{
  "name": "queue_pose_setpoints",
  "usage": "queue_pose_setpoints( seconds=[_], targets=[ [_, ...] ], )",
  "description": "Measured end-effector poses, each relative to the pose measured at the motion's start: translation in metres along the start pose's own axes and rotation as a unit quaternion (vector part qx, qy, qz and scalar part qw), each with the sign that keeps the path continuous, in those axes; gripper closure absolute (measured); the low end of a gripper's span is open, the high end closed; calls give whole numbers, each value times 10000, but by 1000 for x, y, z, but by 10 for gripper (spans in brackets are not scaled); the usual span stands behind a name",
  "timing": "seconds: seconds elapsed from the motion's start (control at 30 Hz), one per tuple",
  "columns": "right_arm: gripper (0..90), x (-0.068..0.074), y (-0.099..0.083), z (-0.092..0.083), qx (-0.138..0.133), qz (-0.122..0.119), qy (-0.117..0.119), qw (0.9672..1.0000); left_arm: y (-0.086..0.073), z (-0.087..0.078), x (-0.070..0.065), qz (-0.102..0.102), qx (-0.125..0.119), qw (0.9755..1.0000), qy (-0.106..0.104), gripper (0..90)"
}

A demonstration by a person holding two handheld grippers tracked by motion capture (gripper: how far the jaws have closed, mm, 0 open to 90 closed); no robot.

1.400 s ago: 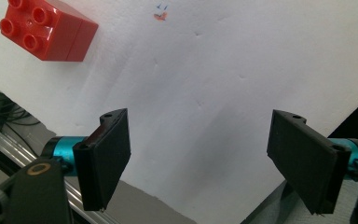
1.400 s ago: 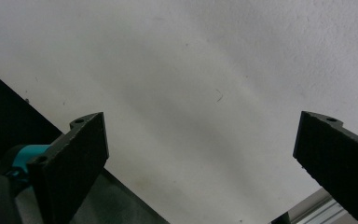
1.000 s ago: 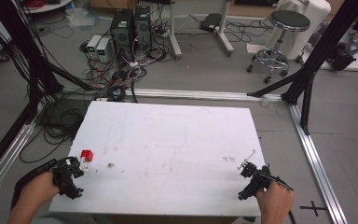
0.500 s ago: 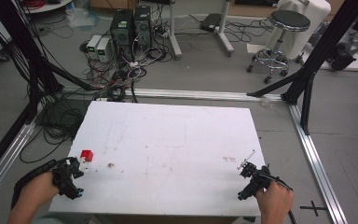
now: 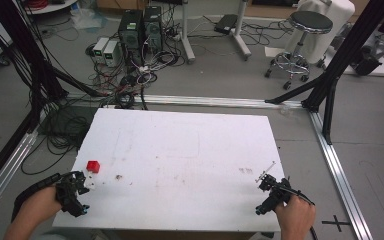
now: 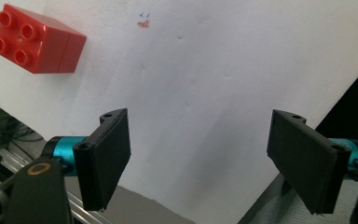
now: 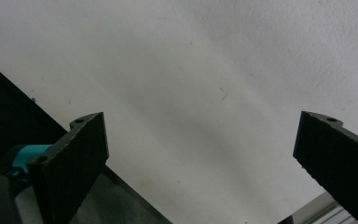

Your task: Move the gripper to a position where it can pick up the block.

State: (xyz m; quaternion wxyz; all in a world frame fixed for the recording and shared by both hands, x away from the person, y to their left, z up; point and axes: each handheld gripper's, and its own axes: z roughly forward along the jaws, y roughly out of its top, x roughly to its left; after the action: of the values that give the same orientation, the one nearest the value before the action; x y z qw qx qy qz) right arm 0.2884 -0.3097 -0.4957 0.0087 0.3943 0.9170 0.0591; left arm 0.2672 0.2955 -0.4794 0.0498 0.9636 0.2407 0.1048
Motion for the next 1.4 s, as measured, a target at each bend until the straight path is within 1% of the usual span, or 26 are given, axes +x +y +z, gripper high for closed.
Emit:
queue_pose_setpoints(
  seconds=[0.03, 0.07, 0.1, 0.17, 0.27, 0.3, 0.37, 0.47, 0.53, 0.57, 0.6, 0.63, 0.67, 0.7, 0.73, 0.77, 0.83, 0.9, 0.93, 0.97, 1.03, 1.07, 1.13, 1.17, 1.27, 1.4],
  targets=[
    [23, 0, 0, 0, 10, 16, 11, 10000, 0, -1, 0, 23, -40, 10000, -3, 217],
    [23, 0, 1, 0, 0, -6, 22, 10000, -1, -2, 0, 132, -85, 9999, -13, 217],
    [23, 1, 1, 0, 2, -3, 11, 10000, -1, -2, -1, 207, -91, 9997, 19, 218],
    [23, 1, 2, 0, 4, -26, 11, 10000, -2, -3, 1, 311, -27, 9995, 60, 218],
    [23, 1, 2, 0, -5, -26, 15, 10000, -3, -3, 3, 359, 20, 9993, 81, 218],
    [23, 1, 1, 0, -26, -20, 14, 10000, -4, -3, 6, 424, 35, 9990, 122, 219],
    [24, 1, 1, 0, -32, -4, 36, 10000, -6, -3, 8, 484, 68, 9987, 160, 219],
    [23, 0, 0, 0, -35, -14, 48, 10000, -8, -4, 12, 543, 58, 9984, 129, 220],
    [23, 0, 0, 1, -4, -6, 45, 10000, -9, -5, 15, 615, 113, 9979, 162, 220],
    [23, 0, 1, 1, 0, 2, 49, 10000, -9, -5, 16, 730, 121, 9971, 181, 220],
    [23, 0, 1, 1, 1, 1, 49, 10000, -10, -6, 18, 963, 115, 9950, 247, 219],
    [23, 0, 1, 1, 1, 1, 49, 10000, -10, -6, 18, 963, 115, 9950, 247, 219],
    [23, 0, 1, 1, 4, -15, 58, 10000, -10, -7, 21, 1050, 190, 9940, 256, 219],
    [23, 1, 1, 1, 4, -13, 60, 10000, -10, -7, 21, 1050, 190, 9940, 256, 219],
    [23, 1, 1, 1, -17, -12, 71, 10000, -11, -7, 23, 1220, 237, 9919, 257, 219],
    [23, 1, 1, 1, -11, -25, 58, 10000, -12, -7, 24, 1275, 246, 9912, 265, 219],
    [23, 1, 1, 1, -20, -22, 63, 10000, -13, -8, 25, 1292, 281, 9908, 273, 220],
    [23, 1, 1, 2, -14, -19, 60, 10000, -14, -9, 27, 1380, 283, 9897, 262, 220],
    [23, 1, 1, 2, -10, -14, 61, 10000, -15, -9, 28, 1385, 257, 9897, 246, 220],
    [23, 1, 2, 2, 11, 0, 63, 10000, -16, -10, 29, 1487, 232, 9884, 223, 220],
    [23, 1, 2, 3, 20, -29, 66, 10000, -17, -11, 31, 1597, 229, 9867, 190, 220],
    [23, 1, 2, 3, 20, -29, 66, 10000, -17, -11, 31, 1597, 229, 9867, 190, 220],
    [23, 2, 3, 3, 12, -54, 63, 10000, -18, -12, 33, 1749, 198, 9842, 176, 220],
    [23, 2, 3, 3, 12, -54, 63, 10000, -18, -13, 35, 1844, 195, 9825, 174, 220],
    [23, 1, 2, 3, -2, -49, 52, 10000, -17, -13, 39, 1905, 217, 9813, 169, 221],
    [23, 1, 2, 4, -2, -38, 57, 10000, -14, -15, 48, 2047, 222, 9785, 113, 221]
  ],
)
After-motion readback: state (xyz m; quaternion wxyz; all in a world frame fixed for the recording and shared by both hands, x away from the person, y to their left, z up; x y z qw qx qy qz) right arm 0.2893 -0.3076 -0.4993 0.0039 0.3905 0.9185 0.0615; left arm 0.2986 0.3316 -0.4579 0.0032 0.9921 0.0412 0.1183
